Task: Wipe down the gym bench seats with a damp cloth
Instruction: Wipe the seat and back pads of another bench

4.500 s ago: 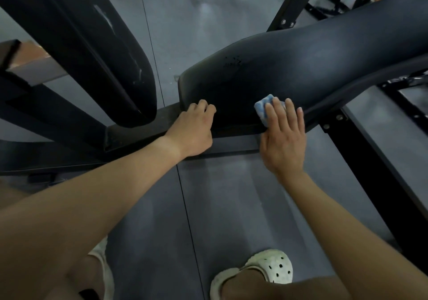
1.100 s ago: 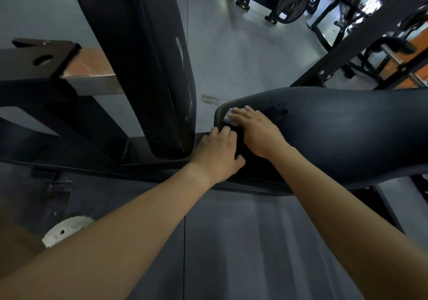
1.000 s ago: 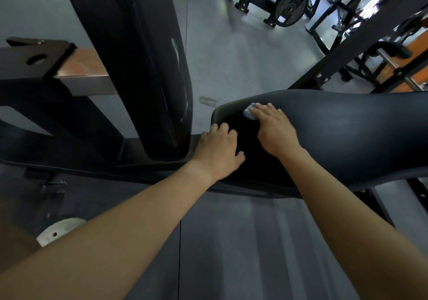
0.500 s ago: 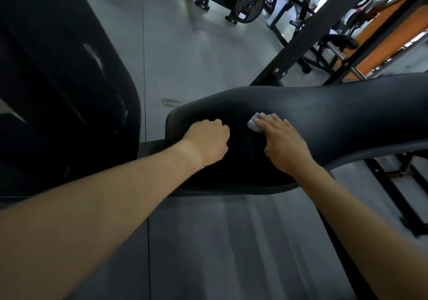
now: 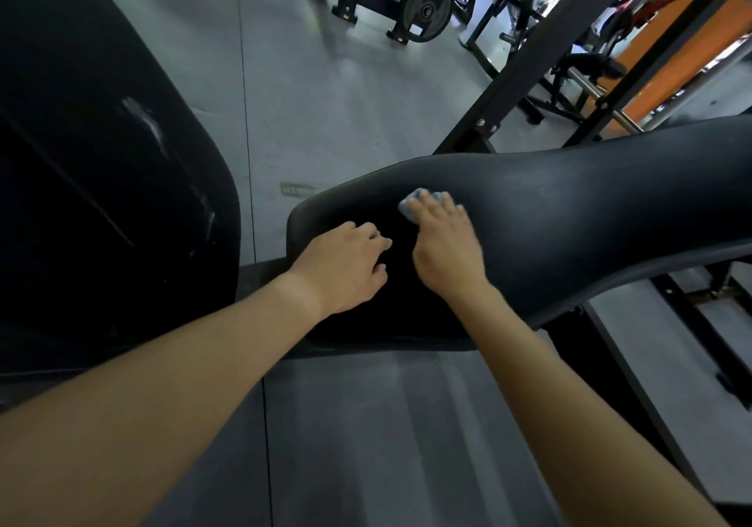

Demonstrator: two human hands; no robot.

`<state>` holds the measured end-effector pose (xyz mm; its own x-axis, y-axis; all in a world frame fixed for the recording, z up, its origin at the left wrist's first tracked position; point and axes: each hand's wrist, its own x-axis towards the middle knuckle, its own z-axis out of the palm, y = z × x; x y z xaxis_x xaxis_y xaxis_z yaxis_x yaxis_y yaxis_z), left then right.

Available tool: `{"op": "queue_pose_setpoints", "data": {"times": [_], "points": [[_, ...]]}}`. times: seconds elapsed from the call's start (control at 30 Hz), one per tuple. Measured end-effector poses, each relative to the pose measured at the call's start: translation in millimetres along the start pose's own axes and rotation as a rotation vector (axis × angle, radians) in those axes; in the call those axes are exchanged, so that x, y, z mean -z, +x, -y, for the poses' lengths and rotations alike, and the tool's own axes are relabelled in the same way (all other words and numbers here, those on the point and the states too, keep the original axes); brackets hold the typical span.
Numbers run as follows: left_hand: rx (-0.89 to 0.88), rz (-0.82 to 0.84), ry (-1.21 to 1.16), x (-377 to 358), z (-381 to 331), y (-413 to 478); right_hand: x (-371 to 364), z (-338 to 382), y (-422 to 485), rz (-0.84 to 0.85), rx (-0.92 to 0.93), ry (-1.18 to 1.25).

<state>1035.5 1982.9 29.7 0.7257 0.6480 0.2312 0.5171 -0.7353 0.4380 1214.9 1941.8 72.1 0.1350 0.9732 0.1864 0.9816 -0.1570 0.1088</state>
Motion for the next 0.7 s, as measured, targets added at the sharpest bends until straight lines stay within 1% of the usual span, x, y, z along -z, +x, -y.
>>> {"op": "queue_pose_setpoints", "data": {"times": [0.1, 0.17, 0.23, 0.3, 0.37, 0.4, 0.47, 0.57, 0.7], "points": [[-0.024, 0.046, -0.007, 2.4, 2.8, -5.0, -10.5, 13.3, -2.4, 0.128, 0.216, 0.061], [-0.034, 0.117, -0.010, 8.5, 6.8, -10.3, -4.9, 5.2, 8.8, 0.191, 0.278, 0.028], [-0.037, 0.182, 0.030, 15.8, 9.8, -17.8, 2.9, -10.9, 27.5, 0.183, 0.223, -0.020], [-0.024, 0.211, 0.092, 19.3, 12.3, -27.4, 9.6, -24.2, 44.4, 0.138, 0.065, 0.000], [0.032, 0.233, 0.156, 19.6, 18.1, -38.5, 6.3, -21.2, 53.1, 0.088, -0.068, 0.030], [0.071, 0.244, 0.178, 20.3, 22.3, -44.2, 1.3, -13.2, 54.6, 0.069, -0.103, 0.027], [0.135, 0.274, 0.211, 22.8, 30.3, -54.1, -10.6, 5.5, 53.5, 0.040, -0.107, 0.020], [0.163, 0.318, 0.205, 26.3, 31.5, -64.8, -22.3, 29.4, 48.0, 0.056, 0.015, 0.038], [0.140, 0.346, 0.225, 27.1, 23.3, -71.7, -31.8, 57.4, 34.6, 0.166, 0.235, 0.065]]}}
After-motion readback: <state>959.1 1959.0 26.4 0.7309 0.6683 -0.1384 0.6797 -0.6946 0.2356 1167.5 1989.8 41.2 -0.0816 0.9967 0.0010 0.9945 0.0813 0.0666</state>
